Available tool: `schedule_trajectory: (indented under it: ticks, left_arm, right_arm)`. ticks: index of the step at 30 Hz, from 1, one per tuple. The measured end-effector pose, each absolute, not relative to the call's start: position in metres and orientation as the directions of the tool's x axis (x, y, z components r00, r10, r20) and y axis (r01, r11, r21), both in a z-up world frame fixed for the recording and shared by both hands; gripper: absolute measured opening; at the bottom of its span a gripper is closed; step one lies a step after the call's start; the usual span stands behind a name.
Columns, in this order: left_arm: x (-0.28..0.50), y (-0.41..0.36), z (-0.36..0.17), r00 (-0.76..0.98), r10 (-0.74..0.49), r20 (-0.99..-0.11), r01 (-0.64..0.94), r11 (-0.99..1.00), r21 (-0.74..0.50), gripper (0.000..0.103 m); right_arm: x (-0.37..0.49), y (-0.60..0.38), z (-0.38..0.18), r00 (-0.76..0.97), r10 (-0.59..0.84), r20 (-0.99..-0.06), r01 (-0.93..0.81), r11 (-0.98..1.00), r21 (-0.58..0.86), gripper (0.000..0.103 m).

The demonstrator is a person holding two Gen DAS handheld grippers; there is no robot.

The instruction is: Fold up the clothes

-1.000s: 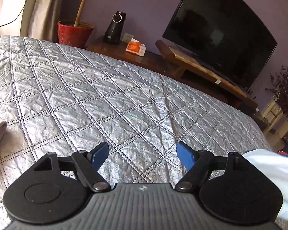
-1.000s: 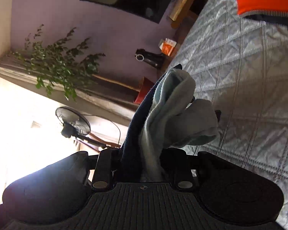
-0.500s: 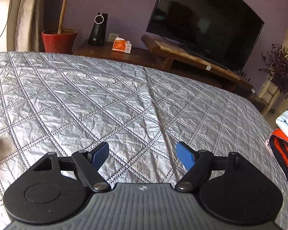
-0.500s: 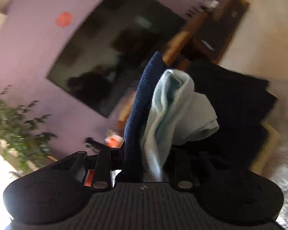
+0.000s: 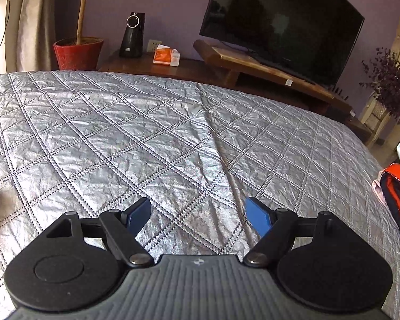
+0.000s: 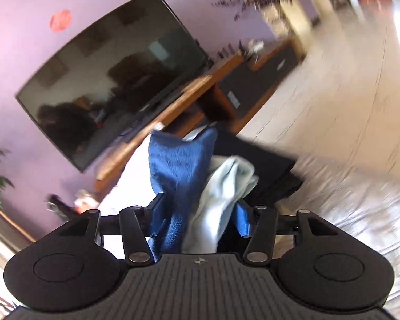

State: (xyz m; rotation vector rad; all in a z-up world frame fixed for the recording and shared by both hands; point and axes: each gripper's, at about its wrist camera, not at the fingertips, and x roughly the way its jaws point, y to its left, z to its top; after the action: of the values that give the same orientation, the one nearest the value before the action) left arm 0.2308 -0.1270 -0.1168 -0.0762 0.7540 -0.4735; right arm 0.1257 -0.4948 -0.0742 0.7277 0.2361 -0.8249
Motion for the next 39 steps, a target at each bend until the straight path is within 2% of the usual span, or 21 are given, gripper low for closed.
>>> schedule_trajectory:
  ticks: [5,7,11,13,15,17,20,21,22,24,28,31,34,37,39]
  left_arm:
    - [0.229,-0.129,-0.12,0.62,-0.435,-0.653,0.385,0.894,-0.229,0.076]
    - [0.229,-0.132,-0.122,0.615,-0.427,-0.663,0.386,0.896,-0.219,0.076]
    - [0.227,-0.137,-0.126,0.612,-0.415,-0.674,0.392,0.899,-0.198,0.076]
    - [0.225,-0.137,-0.127,0.615,-0.413,-0.672,0.39,0.9,-0.196,0.077]
    - [0.225,-0.136,-0.127,0.62,-0.404,-0.673,0.381,0.904,-0.193,0.077]
    - [0.228,-0.134,-0.129,0.626,-0.389,-0.676,0.365,0.912,-0.187,0.077]
    - [0.231,-0.132,-0.132,0.64,-0.36,-0.679,0.336,0.926,-0.174,0.079]
    - [0.232,-0.132,-0.133,0.643,-0.353,-0.68,0.332,0.928,-0.169,0.08]
    - [0.232,-0.133,-0.134,0.645,-0.348,-0.681,0.331,0.93,-0.163,0.08]
    - [0.23,-0.136,-0.136,0.646,-0.34,-0.684,0.336,0.931,-0.146,0.082]
    - [0.226,-0.142,-0.14,0.641,-0.315,-0.7,0.356,0.93,-0.092,0.092]
    - [0.226,-0.149,-0.143,0.63,-0.286,-0.722,0.379,0.925,-0.035,0.099]
    - [0.231,-0.154,-0.143,0.619,-0.273,-0.737,0.4,0.916,-0.003,0.101]
    - [0.234,-0.156,-0.143,0.613,-0.275,-0.741,0.4,0.917,-0.009,0.101]
    - [0.235,-0.155,-0.142,0.614,-0.279,-0.738,0.396,0.918,-0.018,0.101]
  right_arm:
    - [0.126,-0.479,-0.044,0.562,-0.739,-0.372,0.827,0.48,0.294,0.066]
    - [0.14,-0.471,-0.036,0.573,-0.748,-0.334,0.817,0.554,0.161,0.067]
    - [0.181,-0.449,-0.042,0.611,-0.697,-0.375,0.708,0.693,-0.135,0.069]
    - [0.201,-0.452,-0.054,0.546,-0.693,-0.471,0.682,0.694,-0.23,0.074]
    - [0.205,-0.462,-0.06,0.498,-0.688,-0.528,0.709,0.674,-0.208,0.074]
    - [0.202,-0.46,-0.054,0.466,-0.734,-0.494,0.754,0.621,-0.213,0.076]
    - [0.203,-0.426,-0.04,0.487,-0.785,-0.382,0.756,0.599,-0.266,0.076]
    - [0.208,-0.41,-0.035,0.523,-0.782,-0.34,0.742,0.613,-0.271,0.079]
    - [0.213,-0.392,-0.03,0.557,-0.773,-0.302,0.726,0.631,-0.275,0.091]
    - [0.231,-0.357,-0.026,0.633,-0.712,-0.305,0.665,0.701,-0.256,0.103]
    - [0.284,-0.303,-0.037,0.746,-0.513,-0.424,0.535,0.841,-0.076,0.103]
    - [0.329,-0.265,-0.06,0.739,-0.421,-0.526,0.486,0.874,-0.016,0.103]
    - [0.354,-0.236,-0.08,0.736,-0.331,-0.591,0.478,0.872,0.107,0.103]
    - [0.362,-0.211,-0.1,0.72,-0.36,-0.593,0.467,0.884,0.029,0.103]
    - [0.366,-0.205,-0.115,0.704,-0.321,-0.633,0.456,0.888,0.055,0.103]
